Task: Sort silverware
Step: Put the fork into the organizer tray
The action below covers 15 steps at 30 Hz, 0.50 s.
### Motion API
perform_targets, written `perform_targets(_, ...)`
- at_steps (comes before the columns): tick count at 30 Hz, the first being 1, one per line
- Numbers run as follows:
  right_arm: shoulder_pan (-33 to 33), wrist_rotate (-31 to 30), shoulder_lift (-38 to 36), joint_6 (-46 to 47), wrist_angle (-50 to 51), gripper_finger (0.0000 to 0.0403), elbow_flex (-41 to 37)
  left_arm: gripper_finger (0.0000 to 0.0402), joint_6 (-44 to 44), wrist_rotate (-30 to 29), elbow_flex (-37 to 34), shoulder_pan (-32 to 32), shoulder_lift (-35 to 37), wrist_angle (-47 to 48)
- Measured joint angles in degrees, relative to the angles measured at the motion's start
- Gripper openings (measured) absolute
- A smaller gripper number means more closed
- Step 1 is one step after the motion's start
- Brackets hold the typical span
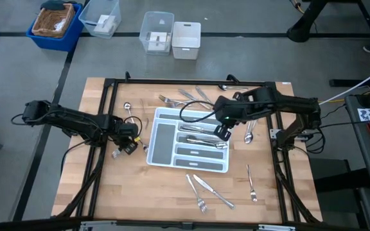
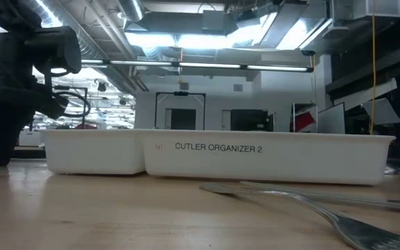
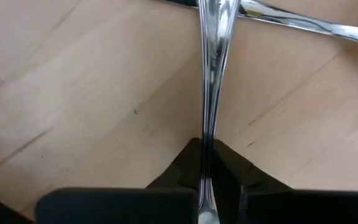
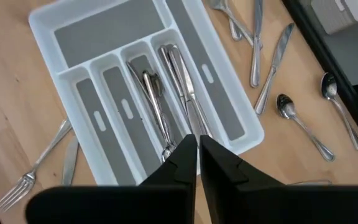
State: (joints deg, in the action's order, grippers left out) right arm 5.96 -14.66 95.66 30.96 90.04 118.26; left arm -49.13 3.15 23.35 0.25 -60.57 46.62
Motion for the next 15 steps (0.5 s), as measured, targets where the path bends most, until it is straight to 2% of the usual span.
perform_targets(10,0.0,-7.2,-6.0,0.1,0.0,0.0024,0.0,0.0008,0.2,12.1,10.8,-0.5,2.0,5.1)
perform_targets(13,0.0,-9.3,-7.8,0.4,-0.1,0.0024,-0.7,0.0005,1.4,12.5,14.9,-1.1,2.5,3.6)
perform_targets(15,0.0,-11.1,-9.1,1.9,-0.1,0.0024,-2.2,0.0006,2.9,11.6,17.2,-1.2,2.6,-1.2)
